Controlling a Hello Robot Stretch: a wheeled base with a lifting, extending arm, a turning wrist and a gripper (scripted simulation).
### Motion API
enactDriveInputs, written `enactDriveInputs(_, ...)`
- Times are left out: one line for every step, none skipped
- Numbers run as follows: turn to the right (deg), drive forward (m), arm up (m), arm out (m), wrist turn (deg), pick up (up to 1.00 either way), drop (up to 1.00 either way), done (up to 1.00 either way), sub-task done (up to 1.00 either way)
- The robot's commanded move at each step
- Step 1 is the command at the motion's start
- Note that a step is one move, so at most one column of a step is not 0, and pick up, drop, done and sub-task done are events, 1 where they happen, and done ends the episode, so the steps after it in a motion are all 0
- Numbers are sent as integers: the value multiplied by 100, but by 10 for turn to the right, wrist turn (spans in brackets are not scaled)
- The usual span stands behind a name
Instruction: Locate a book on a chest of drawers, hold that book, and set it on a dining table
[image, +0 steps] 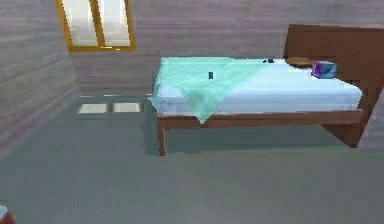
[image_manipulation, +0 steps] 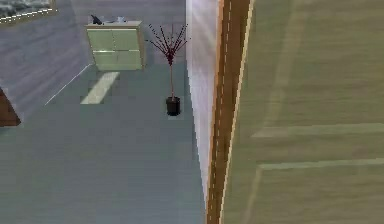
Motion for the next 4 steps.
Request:
enactDriveInputs(390,0,0,0,0,0,0,0,0)
enactDriveInputs(0,35,0,0,0,0,0,0,0)
enactDriveInputs(270,0,0,0,0,0,0,0,0)
enactDriveInputs(0,100,0,0,0,0,0,0,0)
